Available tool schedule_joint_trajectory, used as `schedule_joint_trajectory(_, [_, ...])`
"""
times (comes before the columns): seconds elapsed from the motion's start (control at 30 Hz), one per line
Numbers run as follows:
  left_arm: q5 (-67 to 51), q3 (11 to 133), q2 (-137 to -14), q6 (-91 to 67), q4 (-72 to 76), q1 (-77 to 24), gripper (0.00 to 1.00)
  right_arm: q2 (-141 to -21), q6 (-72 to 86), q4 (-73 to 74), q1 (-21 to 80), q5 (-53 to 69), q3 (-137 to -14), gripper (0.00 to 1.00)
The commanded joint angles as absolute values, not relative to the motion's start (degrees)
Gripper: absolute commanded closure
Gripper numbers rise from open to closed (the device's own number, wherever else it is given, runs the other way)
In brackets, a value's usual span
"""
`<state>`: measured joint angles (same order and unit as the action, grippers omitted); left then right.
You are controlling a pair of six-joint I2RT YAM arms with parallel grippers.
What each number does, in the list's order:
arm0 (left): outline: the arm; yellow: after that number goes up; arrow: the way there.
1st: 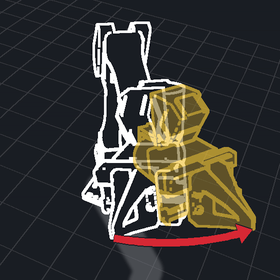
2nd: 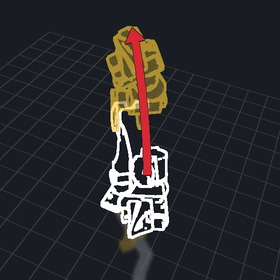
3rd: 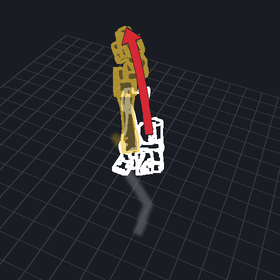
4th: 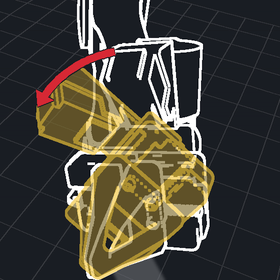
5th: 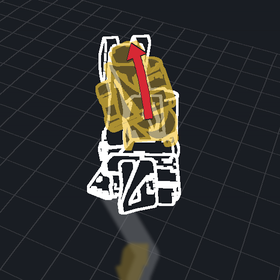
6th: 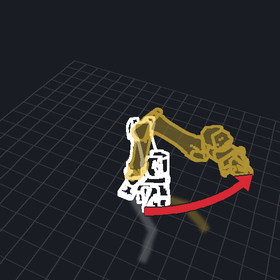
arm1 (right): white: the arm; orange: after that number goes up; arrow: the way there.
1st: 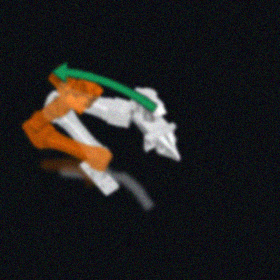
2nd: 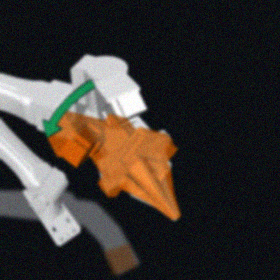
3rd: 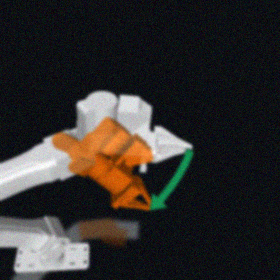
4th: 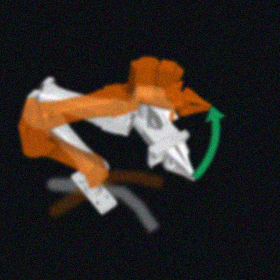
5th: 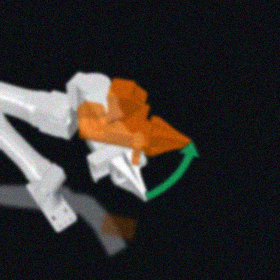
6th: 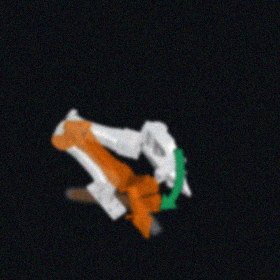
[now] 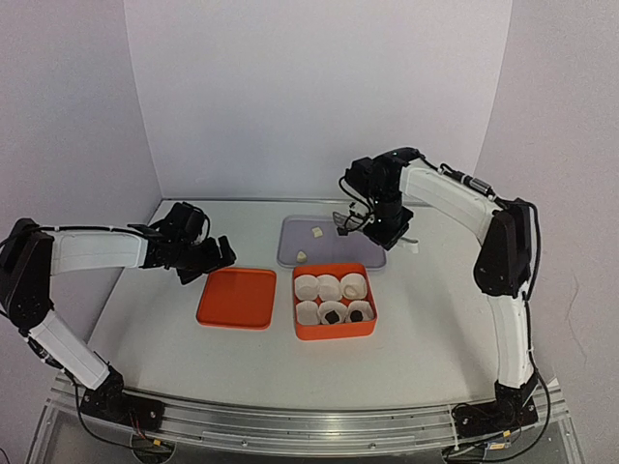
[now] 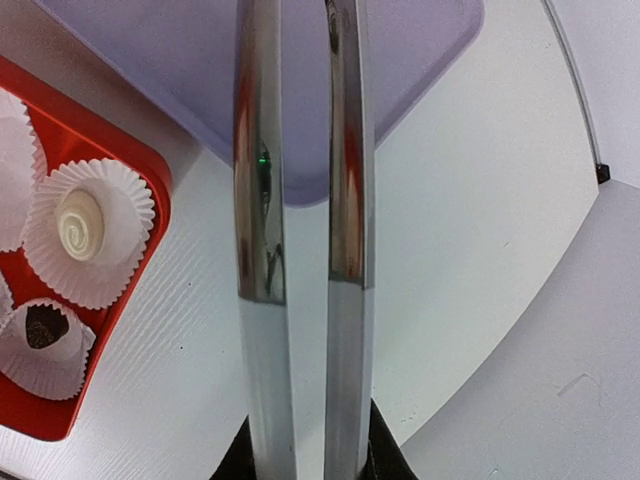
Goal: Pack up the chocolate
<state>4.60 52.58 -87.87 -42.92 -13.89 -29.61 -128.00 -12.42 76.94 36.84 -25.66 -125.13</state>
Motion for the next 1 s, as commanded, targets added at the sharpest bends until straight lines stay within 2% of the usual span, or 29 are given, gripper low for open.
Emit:
schedule_joint_trajectory(0.0, [4.3,50.9,-83.8,-42.8,-12.3,-29.4,0.0,-118.0,-9.4,79.3,38.9,-23.9,-121.3,0.94])
schedule_joint_trajectory(0.43, [4.1,48.4,-80.5,-43.5,-12.0,-29.4,0.0,-106.0,-0.8,78.4,51.8,-24.3,-103.4,0.94])
schedule_joint_trajectory(0.6, [3.8,47.3,-79.8,-44.0,-11.8,-29.4,0.0,-104.6,2.6,76.9,52.9,-23.5,-98.5,0.94])
schedule_joint_trajectory(0.97, [3.8,45.4,-78.5,-45.3,-11.3,-29.4,0.0,-105.3,3.8,74.2,53.5,-19.4,-96.4,0.93])
